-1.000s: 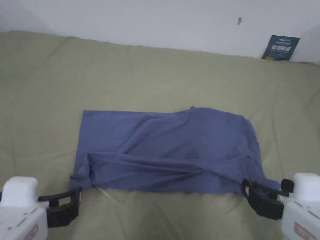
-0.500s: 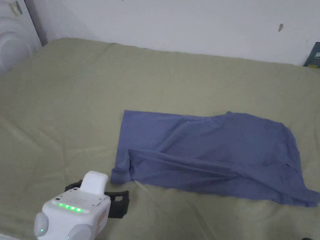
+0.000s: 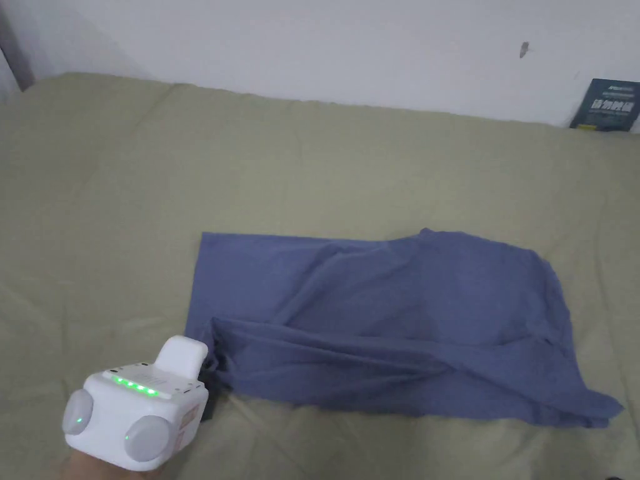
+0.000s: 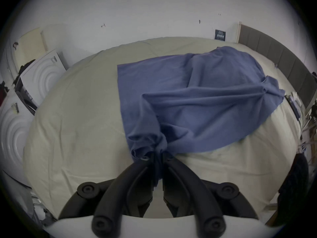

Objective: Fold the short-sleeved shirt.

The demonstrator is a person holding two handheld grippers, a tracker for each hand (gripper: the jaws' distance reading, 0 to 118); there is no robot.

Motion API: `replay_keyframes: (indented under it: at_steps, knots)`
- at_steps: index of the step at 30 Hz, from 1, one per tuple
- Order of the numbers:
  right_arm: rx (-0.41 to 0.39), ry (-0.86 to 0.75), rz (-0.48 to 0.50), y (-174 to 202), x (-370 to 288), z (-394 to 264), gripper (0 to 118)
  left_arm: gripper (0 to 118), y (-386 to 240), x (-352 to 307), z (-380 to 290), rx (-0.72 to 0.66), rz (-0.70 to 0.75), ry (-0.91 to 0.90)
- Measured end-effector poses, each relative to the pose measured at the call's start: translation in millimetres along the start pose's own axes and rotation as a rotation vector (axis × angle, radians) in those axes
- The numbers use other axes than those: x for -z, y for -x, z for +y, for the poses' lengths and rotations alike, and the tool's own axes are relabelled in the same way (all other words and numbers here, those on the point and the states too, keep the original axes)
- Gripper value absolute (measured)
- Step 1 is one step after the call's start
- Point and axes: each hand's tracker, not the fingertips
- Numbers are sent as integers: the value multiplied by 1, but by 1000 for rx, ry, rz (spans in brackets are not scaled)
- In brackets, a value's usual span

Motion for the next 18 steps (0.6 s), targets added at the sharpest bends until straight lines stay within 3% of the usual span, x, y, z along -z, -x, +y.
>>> replay_keyframes:
  at_steps: [2,3,4,5,7,9,13,14,15,16,17,18]
  knots:
    - [-26,22,-32,-11,24,9,3,9,-1,-7,-1,8,10,-31]
    - [-30,45,-41,-18,39,13,23,9,-1,-5,5,3,7,-30]
    - [-28,99,-54,-28,59,17,65,9,-1,-6,5,-2,10,-28]
    - [-23,155,-58,-38,80,21,117,9,-1,-8,5,-5,12,-31]
    - [-23,135,-50,-53,112,26,117,9,-1,-8,8,-14,0,-37]
    - [-33,193,-106,-66,146,37,117,9,-2,-8,8,-9,5,-34]
    - [20,253,-112,-83,188,49,115,9,-2,-1,8,2,12,-9]
    - [25,336,-108,-85,199,51,83,9,-3,1,6,-2,9,-3]
    - [36,386,-86,-87,205,51,67,9,-2,4,8,-2,11,1]
    - [29,323,-100,-85,205,51,61,9,-2,4,7,-4,13,2]
    - [1,271,-113,-81,200,52,45,9,-2,4,7,-14,6,0]
    - [6,287,-83,-79,199,53,37,9,-2,4,7,-24,-1,1]
